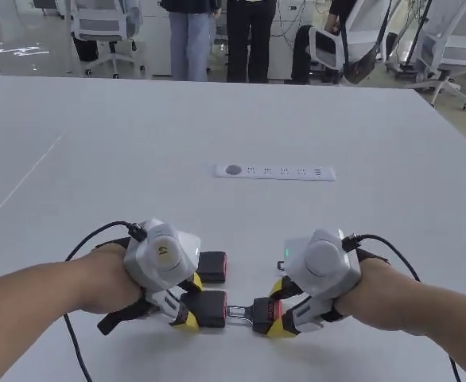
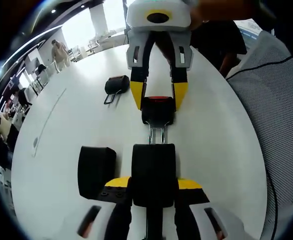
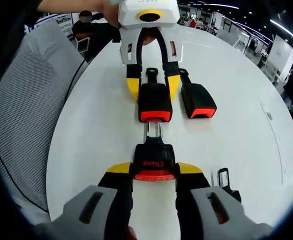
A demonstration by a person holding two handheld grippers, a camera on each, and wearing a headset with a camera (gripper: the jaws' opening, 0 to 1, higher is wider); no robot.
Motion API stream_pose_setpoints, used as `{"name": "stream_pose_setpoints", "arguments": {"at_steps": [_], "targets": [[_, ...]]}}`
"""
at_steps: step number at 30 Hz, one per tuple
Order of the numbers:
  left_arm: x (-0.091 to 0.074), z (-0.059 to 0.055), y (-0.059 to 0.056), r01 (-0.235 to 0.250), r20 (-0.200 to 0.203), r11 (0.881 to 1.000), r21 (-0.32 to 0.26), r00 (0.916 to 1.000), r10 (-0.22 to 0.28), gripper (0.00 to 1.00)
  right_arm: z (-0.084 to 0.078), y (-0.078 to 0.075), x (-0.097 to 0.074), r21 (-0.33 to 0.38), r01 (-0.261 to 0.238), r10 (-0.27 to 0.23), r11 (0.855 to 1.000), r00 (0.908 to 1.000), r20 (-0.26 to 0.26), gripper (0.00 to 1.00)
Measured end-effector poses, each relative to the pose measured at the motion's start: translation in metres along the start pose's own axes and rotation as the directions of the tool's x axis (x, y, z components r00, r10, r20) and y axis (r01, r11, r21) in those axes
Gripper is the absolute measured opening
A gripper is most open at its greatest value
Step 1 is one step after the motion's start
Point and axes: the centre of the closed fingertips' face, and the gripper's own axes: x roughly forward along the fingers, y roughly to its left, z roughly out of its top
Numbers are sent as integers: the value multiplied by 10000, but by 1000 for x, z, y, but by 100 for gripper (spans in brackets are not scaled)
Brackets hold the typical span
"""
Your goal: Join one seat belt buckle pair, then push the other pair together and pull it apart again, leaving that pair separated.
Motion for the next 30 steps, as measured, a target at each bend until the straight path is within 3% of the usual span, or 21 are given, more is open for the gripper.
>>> {"name": "stream_pose_setpoints", "arguments": {"at_steps": [11, 17, 26, 30], "targets": [[1, -2, -1, -33, -89, 10000, -85, 10000, 32, 32, 0, -3, 0, -215, 296, -293, 9993, 9995, 152, 30], [1, -2, -1, -48, -101, 9999, -106, 9999, 47, 32, 1, -5, 1, -204, 107, -104, 9997, 9999, 120, 30], [2, -2, -1, 29, -94, 9999, -113, 10000, -30, 32, 13, -4, 7, -1026, 290, -298, 9943, 9995, -70, 30], [2, -2, -1, 79, -55, 9999, -130, 10000, -80, 32, 13, -6, 7, -634, 186, -190, 9978, 9998, -61, 30]]}}
